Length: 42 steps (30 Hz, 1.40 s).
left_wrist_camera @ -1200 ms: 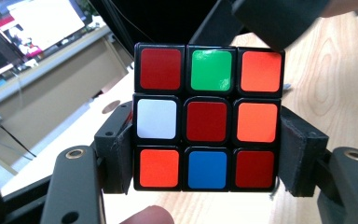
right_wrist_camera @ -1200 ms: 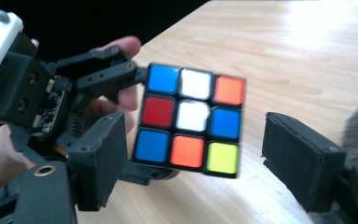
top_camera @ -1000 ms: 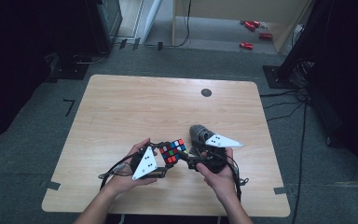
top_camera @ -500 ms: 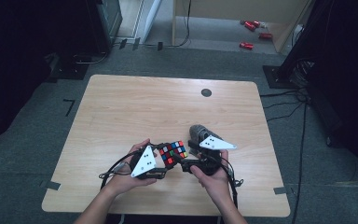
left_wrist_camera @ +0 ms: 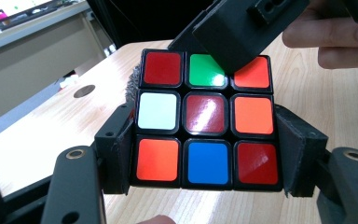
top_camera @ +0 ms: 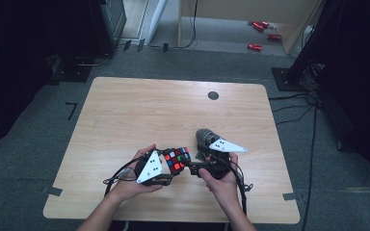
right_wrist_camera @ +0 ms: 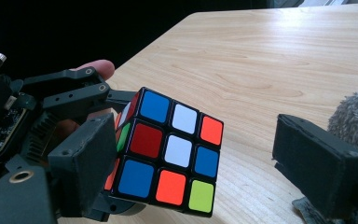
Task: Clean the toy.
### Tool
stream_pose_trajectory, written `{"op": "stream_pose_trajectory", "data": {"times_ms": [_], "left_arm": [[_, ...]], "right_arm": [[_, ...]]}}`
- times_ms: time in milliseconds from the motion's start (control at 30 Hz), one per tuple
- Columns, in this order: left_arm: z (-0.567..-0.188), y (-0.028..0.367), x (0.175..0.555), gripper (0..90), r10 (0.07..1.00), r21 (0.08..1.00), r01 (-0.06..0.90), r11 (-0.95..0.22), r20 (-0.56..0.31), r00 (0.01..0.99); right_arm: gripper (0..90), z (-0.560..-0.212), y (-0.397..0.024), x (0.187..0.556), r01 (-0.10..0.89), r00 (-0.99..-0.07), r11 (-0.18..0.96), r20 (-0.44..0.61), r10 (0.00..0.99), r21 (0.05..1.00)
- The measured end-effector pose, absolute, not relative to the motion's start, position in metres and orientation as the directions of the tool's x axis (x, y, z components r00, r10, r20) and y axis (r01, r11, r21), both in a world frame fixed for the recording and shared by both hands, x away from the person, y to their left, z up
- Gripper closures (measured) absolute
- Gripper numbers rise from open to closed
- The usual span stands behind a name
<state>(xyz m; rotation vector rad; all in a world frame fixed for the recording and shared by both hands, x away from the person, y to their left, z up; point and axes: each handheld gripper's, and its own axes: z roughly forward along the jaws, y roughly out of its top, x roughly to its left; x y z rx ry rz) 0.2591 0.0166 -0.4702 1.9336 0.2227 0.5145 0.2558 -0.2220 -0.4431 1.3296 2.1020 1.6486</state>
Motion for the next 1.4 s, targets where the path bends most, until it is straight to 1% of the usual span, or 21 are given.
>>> {"op": "stream_pose_trajectory", "data": {"times_ms": [133,233,267,367,433,667,800,833,867,900,933,967,1000,1033,1067,1133,1167,1267,1300,1333,1400], "left_arm": [[-0.47,0.017,0.26,34.8,0.383,0.909,-0.067,-0.412,0.24,0.892],[-0.47,0.019,0.263,34.8,0.401,0.911,-0.044,-0.411,0.224,0.888],[-0.469,0.022,0.264,34.9,0.406,0.916,-0.029,-0.401,0.206,0.89],[-0.466,0.029,0.268,34.9,0.426,0.927,-0.004,-0.374,0.176,0.887],[-0.464,0.032,0.269,34.9,0.434,0.931,0.016,-0.365,0.155,0.887],[-0.466,0.029,0.269,34.9,0.436,0.921,0.047,-0.388,0.138,0.889],[-0.465,0.03,0.269,34.9,0.436,0.923,0.058,-0.381,0.124,0.891],[-0.464,0.03,0.269,34.9,0.439,0.924,0.066,-0.378,0.115,0.891],[-0.464,0.031,0.27,34.9,0.445,0.925,0.082,-0.37,0.099,0.89],[-0.463,0.032,0.272,34.9,0.449,0.927,0.097,-0.363,0.083,0.89],[-0.462,0.033,0.273,34.9,0.451,0.928,0.108,-0.356,0.069,0.89],[-0.462,0.034,0.273,34.9,0.452,0.929,0.115,-0.353,0.061,0.89],[-0.462,0.035,0.274,34.9,0.452,0.928,0.116,-0.353,0.061,0.89],[-0.462,0.035,0.274,34.9,0.449,0.928,0.116,-0.354,0.06,0.891],[-0.462,0.035,0.274,34.9,0.448,0.926,0.116,-0.358,0.061,0.892],[-0.463,0.034,0.274,34.9,0.445,0.924,0.119,-0.364,0.06,0.894],[-0.463,0.034,0.274,34.9,0.442,0.922,0.121,-0.368,0.059,0.895],[-0.464,0.034,0.275,34.9,0.448,0.919,0.134,-0.372,0.051,0.893],[-0.464,0.035,0.276,34.9,0.448,0.919,0.136,-0.371,0.049,0.892],[-0.464,0.035,0.276,34.9,0.448,0.918,0.139,-0.371,0.045,0.893],[-0.464,0.036,0.277,34.8,0.453,0.917,0.144,-0.371,0.043,0.89]], "right_arm": [[13.9,-0.444,-0.223,0.257,0.538,-0.592,0.001,0.377,0.712,0.843],[16.4,-0.441,-0.227,0.255,0.491,-0.607,0.008,0.335,0.721,0.871],[18.9,-0.44,-0.23,0.255,0.479,-0.596,0.011,0.316,0.738,0.878],[19.4,-0.442,-0.24,0.258,0.464,-0.557,0.018,0.276,0.784,0.886],[22.4,-0.447,-0.246,0.261,0.456,-0.528,0.028,0.245,0.813,0.889],[23.9,-0.472,-0.257,0.28,0.481,-0.401,0.071,0.147,0.904,0.874],[22.8,-0.485,-0.257,0.288,0.492,-0.364,0.112,0.087,0.927,0.863],[24.8,-0.488,-0.256,0.291,0.503,-0.362,0.119,0.084,0.928,0.856],[32.6,-0.491,-0.257,0.292,0.512,-0.361,0.125,0.081,0.929,0.85],[38.5,-0.494,-0.257,0.293,0.519,-0.357,0.126,0.08,0.931,0.845],[42.6,-0.496,-0.258,0.294,0.532,-0.355,0.119,0.093,0.93,0.839],[48.8,-0.498,-0.259,0.296,0.546,-0.364,0.114,0.113,0.924,0.83],[52.1,-0.498,-0.26,0.296,0.557,-0.373,0.112,0.127,0.919,0.823],[57.3,-0.499,-0.261,0.297,0.567,-0.375,0.108,0.139,0.916,0.816],[62.4,-0.499,-0.262,0.296,0.572,-0.375,0.105,0.145,0.916,0.814],[69.8,-0.497,-0.263,0.294,0.563,-0.387,0.109,0.145,0.911,0.819],[76.3,-0.493,-0.263,0.291,0.547,-0.397,0.103,0.149,0.905,0.831],[78.8,-0.489,-0.264,0.288,0.535,-0.415,0.081,0.177,0.893,0.841],[81.0,-0.482,-0.261,0.283,0.51,-0.448,0.08,0.184,0.875,0.857],[81.0,-0.482,-0.261,0.283,0.51,-0.448,0.08,0.184,0.875,0.857],[82.0,-0.474,-0.256,0.278,0.474,-0.473,0.097,0.16,0.867,0.875]]}}
